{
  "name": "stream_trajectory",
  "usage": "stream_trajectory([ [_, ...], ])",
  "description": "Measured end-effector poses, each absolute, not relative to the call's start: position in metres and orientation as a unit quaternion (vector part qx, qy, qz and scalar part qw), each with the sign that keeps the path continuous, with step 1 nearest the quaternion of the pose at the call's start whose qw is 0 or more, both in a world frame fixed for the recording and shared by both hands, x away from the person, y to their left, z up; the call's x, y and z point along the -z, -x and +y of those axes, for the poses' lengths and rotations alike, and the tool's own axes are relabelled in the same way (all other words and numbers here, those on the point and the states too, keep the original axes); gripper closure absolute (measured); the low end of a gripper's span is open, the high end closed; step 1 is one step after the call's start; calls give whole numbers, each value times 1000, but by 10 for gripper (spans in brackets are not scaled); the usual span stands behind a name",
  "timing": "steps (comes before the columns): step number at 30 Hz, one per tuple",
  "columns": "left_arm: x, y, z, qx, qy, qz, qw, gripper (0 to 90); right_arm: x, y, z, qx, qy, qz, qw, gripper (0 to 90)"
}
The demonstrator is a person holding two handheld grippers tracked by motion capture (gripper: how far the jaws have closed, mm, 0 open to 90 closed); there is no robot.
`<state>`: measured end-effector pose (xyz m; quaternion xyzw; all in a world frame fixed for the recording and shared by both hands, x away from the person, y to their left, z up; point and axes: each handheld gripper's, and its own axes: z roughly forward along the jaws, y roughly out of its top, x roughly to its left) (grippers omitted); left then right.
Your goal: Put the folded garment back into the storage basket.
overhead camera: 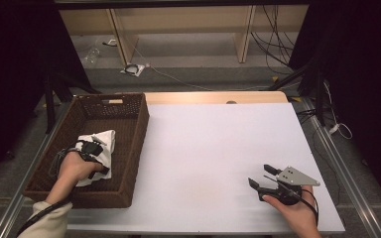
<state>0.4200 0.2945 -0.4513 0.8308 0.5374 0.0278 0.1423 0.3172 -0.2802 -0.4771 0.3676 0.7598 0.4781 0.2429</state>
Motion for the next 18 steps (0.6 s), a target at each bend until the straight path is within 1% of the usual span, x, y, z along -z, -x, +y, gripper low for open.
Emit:
stream_trajectory([
  [9,448,-423,300,-24,-830,543,125,894,477,-317,-281,-477,-369,760,242,256],
  [17,448,-422,300,-26,-830,542,129,890,477,-318,-280,-480,-367,759,243,256],
  [18,447,-422,300,-26,-830,542,133,857,477,-318,-280,-480,-367,759,242,256],
])
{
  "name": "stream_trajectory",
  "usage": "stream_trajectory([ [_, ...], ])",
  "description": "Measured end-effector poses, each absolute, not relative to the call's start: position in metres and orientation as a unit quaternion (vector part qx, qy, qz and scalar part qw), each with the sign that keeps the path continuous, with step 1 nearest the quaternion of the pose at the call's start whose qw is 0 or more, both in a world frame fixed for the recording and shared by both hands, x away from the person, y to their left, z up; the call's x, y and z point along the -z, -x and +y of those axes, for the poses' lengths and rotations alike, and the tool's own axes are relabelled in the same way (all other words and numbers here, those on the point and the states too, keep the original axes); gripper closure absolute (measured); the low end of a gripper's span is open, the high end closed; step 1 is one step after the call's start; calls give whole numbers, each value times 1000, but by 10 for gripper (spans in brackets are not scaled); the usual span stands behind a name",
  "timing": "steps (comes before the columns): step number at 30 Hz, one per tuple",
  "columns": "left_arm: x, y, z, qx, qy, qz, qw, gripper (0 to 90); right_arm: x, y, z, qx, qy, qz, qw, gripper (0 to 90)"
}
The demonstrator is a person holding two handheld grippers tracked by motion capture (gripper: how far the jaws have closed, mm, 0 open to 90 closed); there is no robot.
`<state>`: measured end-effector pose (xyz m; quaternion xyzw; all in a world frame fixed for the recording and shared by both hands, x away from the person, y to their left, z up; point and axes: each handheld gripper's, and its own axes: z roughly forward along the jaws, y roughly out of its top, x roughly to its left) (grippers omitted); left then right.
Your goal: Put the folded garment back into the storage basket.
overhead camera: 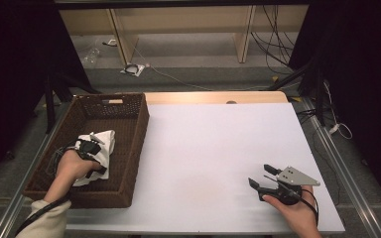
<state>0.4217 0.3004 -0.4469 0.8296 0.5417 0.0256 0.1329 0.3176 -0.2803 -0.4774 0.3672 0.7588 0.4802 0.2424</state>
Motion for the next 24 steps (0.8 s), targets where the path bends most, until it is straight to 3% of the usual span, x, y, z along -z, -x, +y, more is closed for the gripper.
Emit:
stream_trajectory([
  [8,430,-425,298,-101,-793,569,192,652,478,-318,-280,-480,-367,759,242,256],
  [11,430,-429,300,-158,-768,596,175,545,477,-317,-281,-479,-368,759,242,256],
  [13,434,-431,300,-158,-766,604,154,431,477,-317,-281,-478,-368,760,242,256],
  [18,450,-435,295,-142,-778,603,109,378,477,-318,-281,-477,-369,761,240,256],
  [24,455,-438,291,-145,-785,599,69,517,477,-317,-281,-477,-369,761,240,255],
])
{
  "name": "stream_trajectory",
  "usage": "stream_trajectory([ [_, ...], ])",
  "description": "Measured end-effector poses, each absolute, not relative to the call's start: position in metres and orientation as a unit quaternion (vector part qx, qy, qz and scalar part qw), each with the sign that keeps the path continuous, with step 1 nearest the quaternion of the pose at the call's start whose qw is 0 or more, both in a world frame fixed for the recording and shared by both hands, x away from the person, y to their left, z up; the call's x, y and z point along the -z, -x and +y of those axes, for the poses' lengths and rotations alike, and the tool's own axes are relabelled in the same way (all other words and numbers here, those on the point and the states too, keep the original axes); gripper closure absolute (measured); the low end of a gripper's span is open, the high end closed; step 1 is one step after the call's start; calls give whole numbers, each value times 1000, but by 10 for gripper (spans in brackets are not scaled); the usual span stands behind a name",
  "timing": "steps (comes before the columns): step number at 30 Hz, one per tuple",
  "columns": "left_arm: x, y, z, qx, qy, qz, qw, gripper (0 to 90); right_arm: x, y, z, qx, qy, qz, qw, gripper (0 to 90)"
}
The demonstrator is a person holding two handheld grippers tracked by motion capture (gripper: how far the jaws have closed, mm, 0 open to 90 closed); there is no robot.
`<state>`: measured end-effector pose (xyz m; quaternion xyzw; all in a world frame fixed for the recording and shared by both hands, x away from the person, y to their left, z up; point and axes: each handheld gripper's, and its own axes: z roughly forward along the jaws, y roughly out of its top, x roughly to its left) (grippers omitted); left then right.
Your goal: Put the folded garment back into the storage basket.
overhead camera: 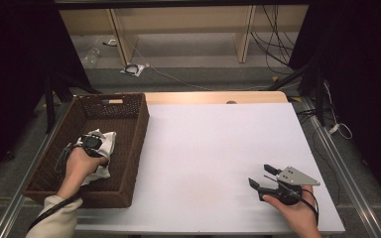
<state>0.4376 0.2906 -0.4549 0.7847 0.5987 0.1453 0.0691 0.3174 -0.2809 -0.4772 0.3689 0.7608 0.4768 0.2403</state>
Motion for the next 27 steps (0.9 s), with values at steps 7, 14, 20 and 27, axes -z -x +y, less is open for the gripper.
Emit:
stream_trajectory([
  [7,456,-437,288,-150,-781,604,53,631,477,-317,-281,-481,-367,759,242,254],
  [14,455,-436,291,-146,-777,609,58,731,477,-317,-281,-481,-367,759,242,255],
  [20,454,-434,290,-150,-778,607,62,755,477,-317,-281,-477,-368,761,241,255],
  [27,450,-430,295,-124,-773,613,106,767,478,-318,-281,-476,-368,762,240,254],
])
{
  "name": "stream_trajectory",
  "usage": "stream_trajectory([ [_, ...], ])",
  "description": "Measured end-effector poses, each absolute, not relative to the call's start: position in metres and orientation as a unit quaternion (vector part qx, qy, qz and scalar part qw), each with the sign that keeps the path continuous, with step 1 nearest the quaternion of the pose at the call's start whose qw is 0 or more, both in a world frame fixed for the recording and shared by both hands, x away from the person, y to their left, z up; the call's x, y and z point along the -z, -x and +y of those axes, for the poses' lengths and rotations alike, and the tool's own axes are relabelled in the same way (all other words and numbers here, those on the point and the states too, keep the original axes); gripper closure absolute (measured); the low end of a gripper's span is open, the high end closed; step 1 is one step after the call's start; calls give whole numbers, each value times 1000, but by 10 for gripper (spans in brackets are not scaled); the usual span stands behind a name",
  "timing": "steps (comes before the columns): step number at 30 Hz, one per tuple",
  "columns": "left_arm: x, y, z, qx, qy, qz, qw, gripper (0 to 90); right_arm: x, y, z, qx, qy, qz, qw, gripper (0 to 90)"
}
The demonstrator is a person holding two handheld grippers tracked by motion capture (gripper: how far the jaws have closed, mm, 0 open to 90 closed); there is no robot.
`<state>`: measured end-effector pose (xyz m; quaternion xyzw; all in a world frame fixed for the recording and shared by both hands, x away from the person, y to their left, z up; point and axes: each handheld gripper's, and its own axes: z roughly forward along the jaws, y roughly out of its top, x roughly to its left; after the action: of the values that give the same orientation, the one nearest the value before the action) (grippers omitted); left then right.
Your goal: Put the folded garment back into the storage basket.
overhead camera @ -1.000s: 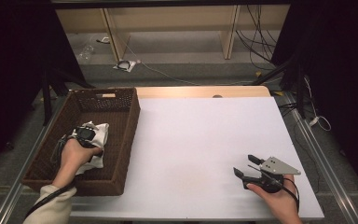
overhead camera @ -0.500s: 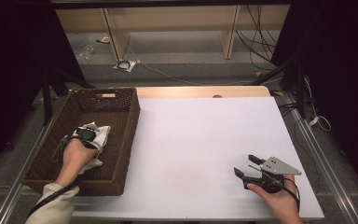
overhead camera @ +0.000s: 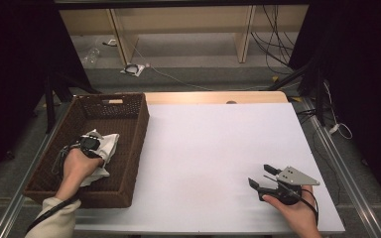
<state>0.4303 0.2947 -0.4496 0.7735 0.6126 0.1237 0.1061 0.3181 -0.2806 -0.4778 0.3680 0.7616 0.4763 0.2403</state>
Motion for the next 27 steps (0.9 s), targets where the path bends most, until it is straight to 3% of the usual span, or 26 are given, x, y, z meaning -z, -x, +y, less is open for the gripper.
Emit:
stream_trajectory([
  [4,446,-429,290,-91,-775,609,141,768,478,-318,-280,-476,-368,762,240,254],
  [18,447,-434,275,-73,-798,583,136,747,478,-318,-281,-477,-368,762,239,255],
  [21,448,-434,274,-74,-808,566,145,657,478,-318,-281,-477,-368,761,239,254],
  [22,446,-433,274,-73,-806,567,153,543,478,-318,-281,-477,-368,761,240,254],
  [23,444,-432,274,-78,-805,567,159,543,478,-318,-281,-477,-368,761,240,254],
  [25,435,-428,274,-88,-799,567,182,432,478,-319,-281,-479,-368,760,240,254],
  [27,423,-424,276,-104,-791,566,208,396,478,-318,-281,-477,-368,762,240,254],
])
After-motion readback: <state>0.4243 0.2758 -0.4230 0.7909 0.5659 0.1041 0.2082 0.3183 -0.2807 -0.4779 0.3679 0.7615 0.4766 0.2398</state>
